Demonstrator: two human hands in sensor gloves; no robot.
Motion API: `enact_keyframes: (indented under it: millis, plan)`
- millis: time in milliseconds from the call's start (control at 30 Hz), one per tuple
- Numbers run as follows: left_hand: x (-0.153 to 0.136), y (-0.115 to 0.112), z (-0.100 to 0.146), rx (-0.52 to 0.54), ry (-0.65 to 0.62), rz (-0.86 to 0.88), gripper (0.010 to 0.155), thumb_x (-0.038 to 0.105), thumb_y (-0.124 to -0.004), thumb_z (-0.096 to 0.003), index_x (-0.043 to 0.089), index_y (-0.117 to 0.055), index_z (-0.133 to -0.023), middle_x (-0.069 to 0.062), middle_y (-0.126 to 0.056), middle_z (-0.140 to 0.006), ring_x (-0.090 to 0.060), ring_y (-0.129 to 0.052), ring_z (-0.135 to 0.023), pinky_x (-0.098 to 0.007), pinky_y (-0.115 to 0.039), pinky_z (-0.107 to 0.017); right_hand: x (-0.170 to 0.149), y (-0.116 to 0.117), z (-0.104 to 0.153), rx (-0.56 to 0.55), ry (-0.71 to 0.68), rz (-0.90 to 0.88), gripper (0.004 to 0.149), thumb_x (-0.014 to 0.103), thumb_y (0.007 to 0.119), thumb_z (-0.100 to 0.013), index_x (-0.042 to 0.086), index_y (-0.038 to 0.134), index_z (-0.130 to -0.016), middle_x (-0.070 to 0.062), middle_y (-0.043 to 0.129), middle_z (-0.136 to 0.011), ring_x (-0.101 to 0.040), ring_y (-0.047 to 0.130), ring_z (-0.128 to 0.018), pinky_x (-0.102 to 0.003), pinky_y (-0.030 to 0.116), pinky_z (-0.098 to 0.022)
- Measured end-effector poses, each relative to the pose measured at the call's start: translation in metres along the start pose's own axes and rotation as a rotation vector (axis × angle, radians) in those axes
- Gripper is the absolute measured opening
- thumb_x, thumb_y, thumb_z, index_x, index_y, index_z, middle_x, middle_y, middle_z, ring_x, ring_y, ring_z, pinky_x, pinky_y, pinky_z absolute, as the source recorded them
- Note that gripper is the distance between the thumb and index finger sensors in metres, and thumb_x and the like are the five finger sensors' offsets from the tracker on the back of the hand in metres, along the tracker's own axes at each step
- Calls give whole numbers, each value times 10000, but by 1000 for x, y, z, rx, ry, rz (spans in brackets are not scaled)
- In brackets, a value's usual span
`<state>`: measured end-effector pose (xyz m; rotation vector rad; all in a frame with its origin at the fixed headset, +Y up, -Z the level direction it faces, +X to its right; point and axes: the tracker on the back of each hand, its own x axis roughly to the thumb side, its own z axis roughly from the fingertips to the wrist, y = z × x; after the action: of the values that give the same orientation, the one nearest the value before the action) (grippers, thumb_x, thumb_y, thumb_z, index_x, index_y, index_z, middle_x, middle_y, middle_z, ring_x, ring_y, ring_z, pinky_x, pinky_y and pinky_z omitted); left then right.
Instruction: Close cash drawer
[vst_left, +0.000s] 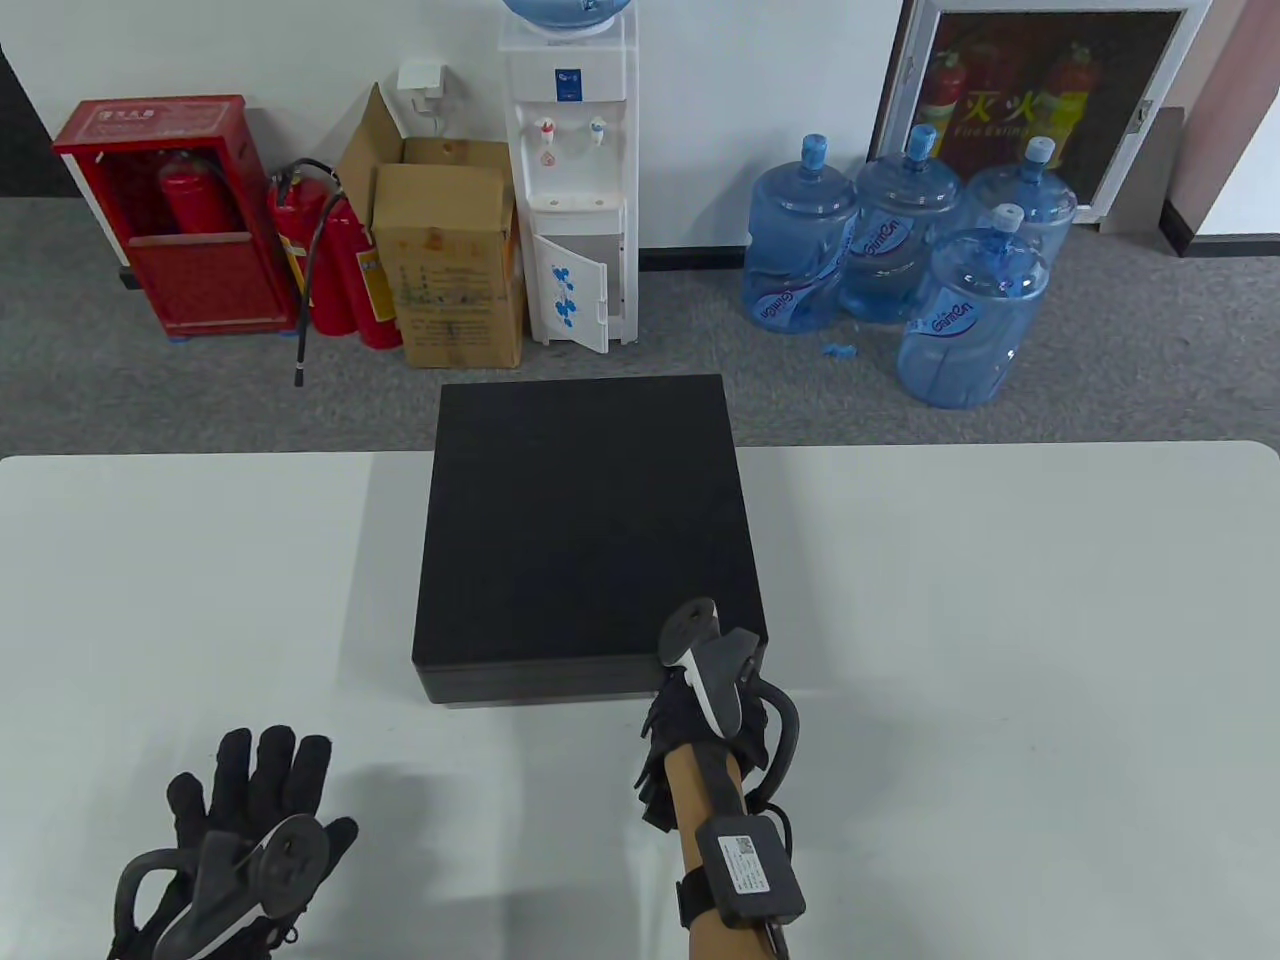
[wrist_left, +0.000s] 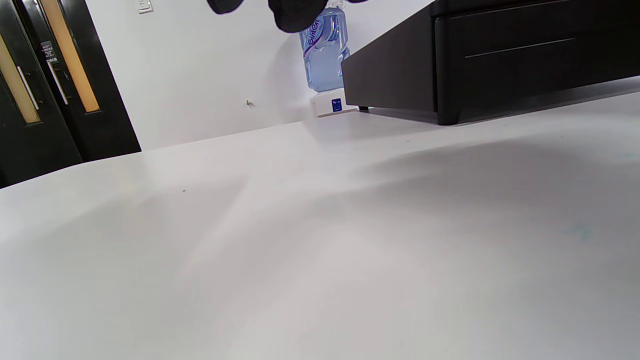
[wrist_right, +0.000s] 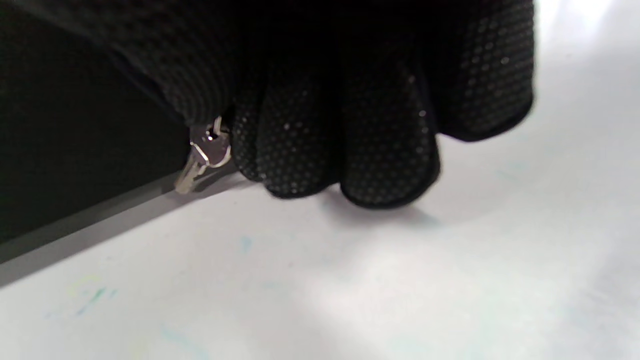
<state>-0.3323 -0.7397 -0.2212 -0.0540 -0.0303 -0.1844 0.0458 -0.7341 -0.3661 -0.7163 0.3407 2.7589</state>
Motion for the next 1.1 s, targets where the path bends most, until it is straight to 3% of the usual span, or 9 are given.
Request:
enact_keyframes:
  millis: [200,433,500,767,1000,1100]
  plan:
    - [2,1,0,5,-7,-4,814,694,-446,-503,311,-240,-1192,-109,-338,-1304,-450,-287,-1199,-743,-334,-760,-16,2,-10,117,29,-151,415,529,792,-384,268,946,-667,31,1061,-495,-149,1075,-390,-412,914,-410]
    - [3,1,0,2,-12,-11,814,694,-446,-503,312,-241,-1191,-108,-338,-1304,-452,-283,-1199,-743,-333,-760,-59,28,-36,570,106,-680,320,522,802,-384,391,933,-645,57,1042,-542,-169,1039,-419,-413,864,-441]
    - [3,1,0,3,-13,-11,814,693,-445,-503,311,-241,-1191,-111,-338,-1303,-453,-283,-1198,-744,-335,-758,-64,32,-38,616,126,-742,305,523,813,-389,399,940,-636,65,1046,-558,-170,1042,-399,-403,868,-428]
    - [1,2,1,8,-6,2,814,693,-446,-503,310,-240,-1191,-109,-339,-1303,-453,-285,-1198,-744,-336,-758,-71,35,-34,503,219,-829,315,517,913,-332,364,966,-602,66,1051,-532,-127,1059,-358,-379,897,-395]
    - [2,2,0,13,-10,-1,814,693,-446,-503,311,-241,-1192,-109,-337,-1304,-454,-284,-1198,-744,-334,-759,-66,42,-28,514,185,-915,330,462,799,-393,305,954,-639,20,1032,-574,-148,1052,-376,-399,886,-410]
    - [3,2,0,13,-15,-8,813,693,-446,-503,312,-243,-1192,-107,-338,-1305,-453,-287,-1198,-744,-335,-758,-69,49,-29,606,194,-982,348,464,753,-412,303,945,-653,25,1016,-594,-135,1048,-375,-389,887,-405]
